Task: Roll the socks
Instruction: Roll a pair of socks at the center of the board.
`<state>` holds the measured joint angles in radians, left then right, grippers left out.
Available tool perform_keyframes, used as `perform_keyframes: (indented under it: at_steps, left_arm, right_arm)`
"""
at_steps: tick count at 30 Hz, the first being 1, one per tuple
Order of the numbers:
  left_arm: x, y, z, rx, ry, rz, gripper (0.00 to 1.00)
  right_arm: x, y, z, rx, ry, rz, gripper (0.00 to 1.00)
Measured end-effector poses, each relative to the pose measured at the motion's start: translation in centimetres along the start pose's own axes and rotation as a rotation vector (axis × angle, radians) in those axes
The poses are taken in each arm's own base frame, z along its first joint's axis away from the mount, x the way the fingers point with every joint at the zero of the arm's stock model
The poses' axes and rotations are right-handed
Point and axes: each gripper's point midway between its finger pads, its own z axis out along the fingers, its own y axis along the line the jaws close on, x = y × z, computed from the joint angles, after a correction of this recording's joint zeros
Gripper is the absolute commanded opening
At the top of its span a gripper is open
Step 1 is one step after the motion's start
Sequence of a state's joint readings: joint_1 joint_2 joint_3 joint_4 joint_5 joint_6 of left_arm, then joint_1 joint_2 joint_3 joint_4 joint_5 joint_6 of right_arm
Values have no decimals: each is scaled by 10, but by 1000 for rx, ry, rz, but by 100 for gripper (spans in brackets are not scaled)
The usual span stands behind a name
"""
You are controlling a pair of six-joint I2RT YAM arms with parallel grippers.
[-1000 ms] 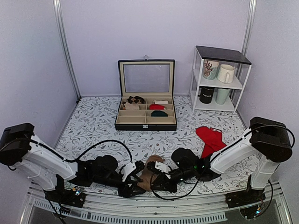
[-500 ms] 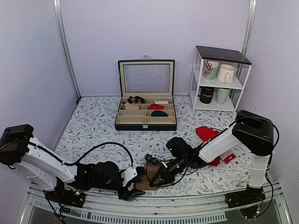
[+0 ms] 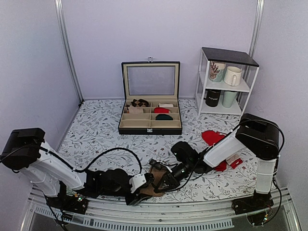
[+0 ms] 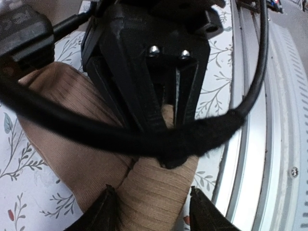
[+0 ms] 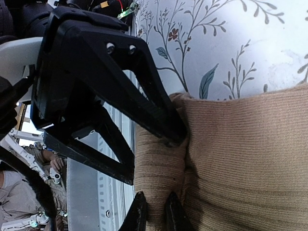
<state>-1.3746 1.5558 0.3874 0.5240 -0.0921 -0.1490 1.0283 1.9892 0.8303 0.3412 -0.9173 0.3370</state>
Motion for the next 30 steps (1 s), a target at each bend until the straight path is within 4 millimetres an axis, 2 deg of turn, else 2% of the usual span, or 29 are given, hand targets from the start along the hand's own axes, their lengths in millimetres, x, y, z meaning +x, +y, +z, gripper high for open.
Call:
perform_keyframes:
  at_steps: [4,6,9,12,13,18,22,25,30]
  left_arm:
    - [1,2,6,-12,1,-2,47]
    - [1,2,9,-17,0,-6,42]
    - [1,2,12,-20,1,-11,25]
    - [-1,0,15,-11,1,-20,3]
    - [-1,-2,16,-6,1,-23,0]
    - [-5,-5,20,5,7,-58,0]
    - [-9,-8,26,15,30,-93,0]
    - [-13,-12,34,46,65,-138,0]
    - [-15,-17,39,121,97,-212,0]
  right_arm:
    - [0,0,0,-4,2,2,9]
    - [0,0,0,-4,2,2,10]
    - [1,0,-1,-5,3,5,12]
    - [1,-1,-3,-7,4,15,13]
    - [1,-2,-4,-9,5,19,15]
    - [2,-2,-8,4,16,39,31]
    - [3,1,-16,91,-6,25,39]
    - [2,3,-33,209,-76,-25,42]
    - [-9,20,-70,377,-261,-204,46]
